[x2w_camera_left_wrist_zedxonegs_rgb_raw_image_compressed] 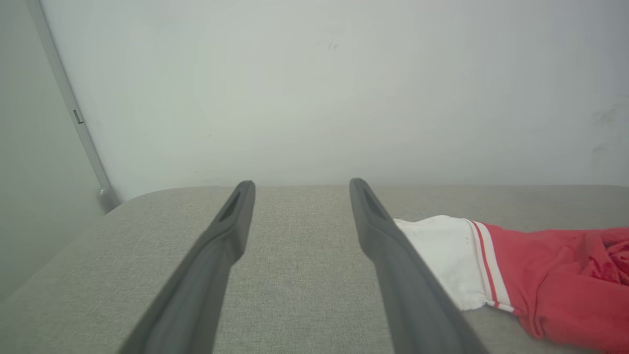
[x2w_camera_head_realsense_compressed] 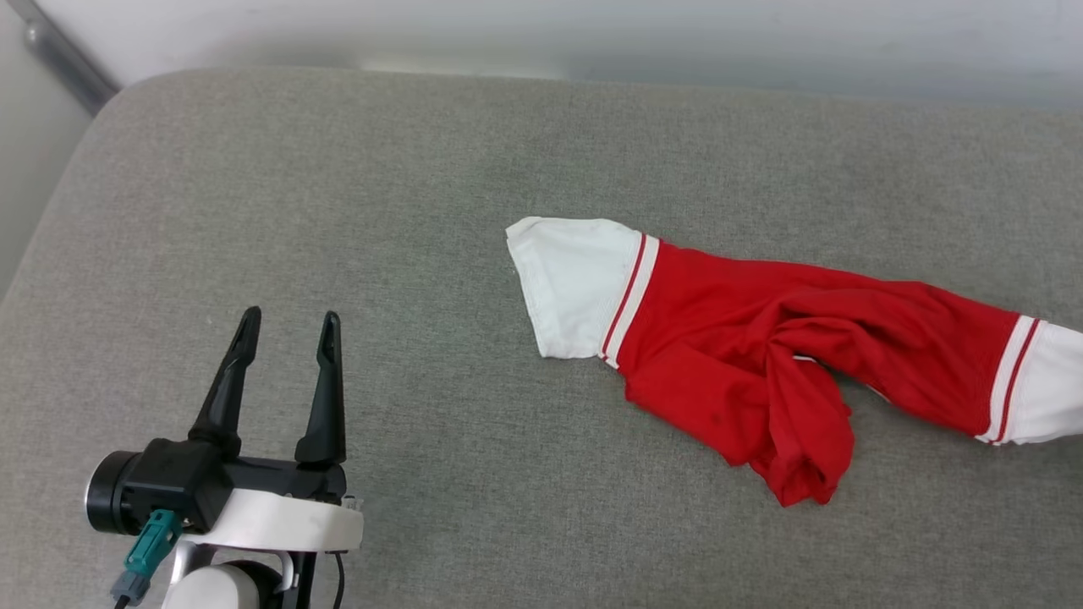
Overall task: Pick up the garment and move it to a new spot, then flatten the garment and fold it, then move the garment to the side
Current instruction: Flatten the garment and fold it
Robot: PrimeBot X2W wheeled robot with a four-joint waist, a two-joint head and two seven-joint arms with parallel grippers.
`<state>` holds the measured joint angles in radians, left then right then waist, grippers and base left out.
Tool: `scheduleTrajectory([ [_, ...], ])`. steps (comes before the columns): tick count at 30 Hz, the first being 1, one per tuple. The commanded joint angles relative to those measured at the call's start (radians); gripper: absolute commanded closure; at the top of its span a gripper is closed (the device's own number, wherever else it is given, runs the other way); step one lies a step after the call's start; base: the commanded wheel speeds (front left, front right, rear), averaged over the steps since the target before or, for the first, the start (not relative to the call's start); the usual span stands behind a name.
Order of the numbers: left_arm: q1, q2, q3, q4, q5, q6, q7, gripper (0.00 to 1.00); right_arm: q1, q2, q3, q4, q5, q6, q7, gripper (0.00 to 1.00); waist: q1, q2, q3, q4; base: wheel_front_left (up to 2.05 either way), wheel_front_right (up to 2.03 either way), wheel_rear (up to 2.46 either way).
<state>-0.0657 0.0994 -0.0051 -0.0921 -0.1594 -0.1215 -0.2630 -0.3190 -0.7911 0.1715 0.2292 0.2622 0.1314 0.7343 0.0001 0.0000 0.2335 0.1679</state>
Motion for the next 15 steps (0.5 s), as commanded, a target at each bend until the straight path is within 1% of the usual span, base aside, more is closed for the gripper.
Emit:
scheduleTrajectory([
  [1,-0.002,0.001,0.001,-0.001,0.008,-0.003,-0.003,0.00,-0.005,-0.008,0.007,0.031,-0.011,-0.001,-0.031,1.00,-0.0001,0.0000,0.011,-0.005,0.00,0.00,0.00],
  [2,-0.006,0.003,0.000,-0.001,0.008,-0.004,-0.003,0.00,-0.013,-0.004,0.009,0.056,-0.011,-0.001,-0.048,1.00,-0.0001,0.0000,0.017,-0.007,0.00,0.00,0.00],
  [3,-0.012,0.003,-0.003,0.001,0.007,-0.005,-0.003,0.00,-0.021,0.005,0.012,0.081,-0.014,-0.001,-0.071,0.56,-0.0001,0.0000,0.020,-0.008,0.00,0.00,0.00],
  [4,-0.017,0.003,-0.006,0.003,0.008,-0.006,-0.003,0.00,-0.033,0.017,0.007,0.107,-0.018,-0.001,-0.092,0.15,-0.0001,0.0000,0.023,-0.009,0.00,0.00,0.00],
  [5,-0.021,0.004,-0.008,0.005,0.009,-0.006,-0.003,0.00,-0.039,0.030,0.010,0.130,-0.021,-0.001,-0.113,0.00,-0.0001,0.0000,0.025,-0.010,0.00,0.00,0.00],
  [10,-0.030,0.019,-0.001,0.018,0.010,-0.007,-0.003,0.00,-0.091,0.116,-0.021,0.198,-0.003,-0.001,-0.221,0.00,-0.0001,0.0000,0.005,-0.035,0.00,0.00,0.00],
  [12,-0.031,0.031,0.002,0.021,0.007,-0.008,-0.003,0.00,-0.101,0.140,-0.036,0.202,0.001,-0.001,-0.270,0.00,-0.0001,0.0000,-0.013,-0.049,0.00,0.00,0.00],
  [15,-0.031,0.043,0.005,0.025,-0.004,-0.008,-0.003,0.00,-0.106,0.182,-0.070,0.175,0.015,-0.001,-0.343,0.00,-0.0001,0.0000,-0.041,-0.074,0.00,0.00,0.00],
])
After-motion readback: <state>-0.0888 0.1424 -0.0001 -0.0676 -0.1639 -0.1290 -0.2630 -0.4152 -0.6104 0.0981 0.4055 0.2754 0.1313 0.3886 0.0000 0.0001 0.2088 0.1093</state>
